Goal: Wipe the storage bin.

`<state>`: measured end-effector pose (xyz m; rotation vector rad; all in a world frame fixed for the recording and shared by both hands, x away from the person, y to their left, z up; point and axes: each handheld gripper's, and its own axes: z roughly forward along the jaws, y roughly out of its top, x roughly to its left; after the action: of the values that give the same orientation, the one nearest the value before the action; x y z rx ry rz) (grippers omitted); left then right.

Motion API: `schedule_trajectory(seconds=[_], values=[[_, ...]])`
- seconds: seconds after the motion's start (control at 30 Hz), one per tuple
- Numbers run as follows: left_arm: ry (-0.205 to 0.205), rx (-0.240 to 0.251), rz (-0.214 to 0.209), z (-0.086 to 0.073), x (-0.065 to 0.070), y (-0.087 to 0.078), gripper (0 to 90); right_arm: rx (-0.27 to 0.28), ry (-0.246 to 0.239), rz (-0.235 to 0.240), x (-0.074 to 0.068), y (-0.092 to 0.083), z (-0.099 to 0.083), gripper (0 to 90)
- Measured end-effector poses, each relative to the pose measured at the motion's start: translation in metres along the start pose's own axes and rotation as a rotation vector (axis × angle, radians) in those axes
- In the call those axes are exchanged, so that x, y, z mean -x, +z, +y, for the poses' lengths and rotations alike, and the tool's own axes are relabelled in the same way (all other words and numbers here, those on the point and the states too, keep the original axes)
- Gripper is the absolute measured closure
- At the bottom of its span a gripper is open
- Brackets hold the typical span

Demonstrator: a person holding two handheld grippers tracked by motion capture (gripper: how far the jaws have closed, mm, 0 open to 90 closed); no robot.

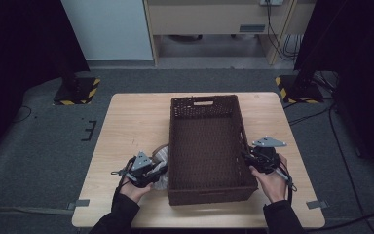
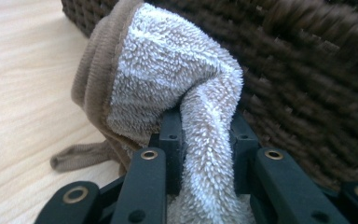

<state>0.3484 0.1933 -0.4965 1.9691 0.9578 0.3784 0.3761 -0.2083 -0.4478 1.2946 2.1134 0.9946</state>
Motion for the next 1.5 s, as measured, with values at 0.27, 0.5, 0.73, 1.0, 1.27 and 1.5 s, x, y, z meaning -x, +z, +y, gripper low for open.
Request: schedule_trajectory(seconds=[0.27, 0.5, 0.73, 1.0, 1.27, 1.5], values=[[-0.023, 0.096, -0.021, 0.014, 0.000, -0.028, 71.3, 0.025, -0.020, -0.003, 0.000, -0.003, -0.001, 56.4], [-0.004, 0.146, -0.061, 0.022, 0.011, -0.052, 71.1, 0.076, -0.006, 0.022, 0.000, -0.016, 0.005, 55.9], [0.024, 0.072, -0.066, 0.008, 0.021, -0.039, 70.9, 0.039, 0.004, 0.035, -0.001, -0.017, -0.004, 65.5], [0.035, -0.009, -0.037, -0.011, 0.018, -0.019, 71.0, 0.051, 0.014, 0.020, -0.003, -0.016, -0.006, 66.2], [0.011, -0.026, -0.025, -0.015, 0.015, -0.017, 70.7, 0.049, 0.011, 0.024, -0.003, -0.016, -0.006, 65.5], [-0.033, 0.120, -0.075, 0.006, 0.019, -0.054, 70.4, 0.036, -0.001, 0.029, -0.003, -0.016, -0.006, 62.7]])
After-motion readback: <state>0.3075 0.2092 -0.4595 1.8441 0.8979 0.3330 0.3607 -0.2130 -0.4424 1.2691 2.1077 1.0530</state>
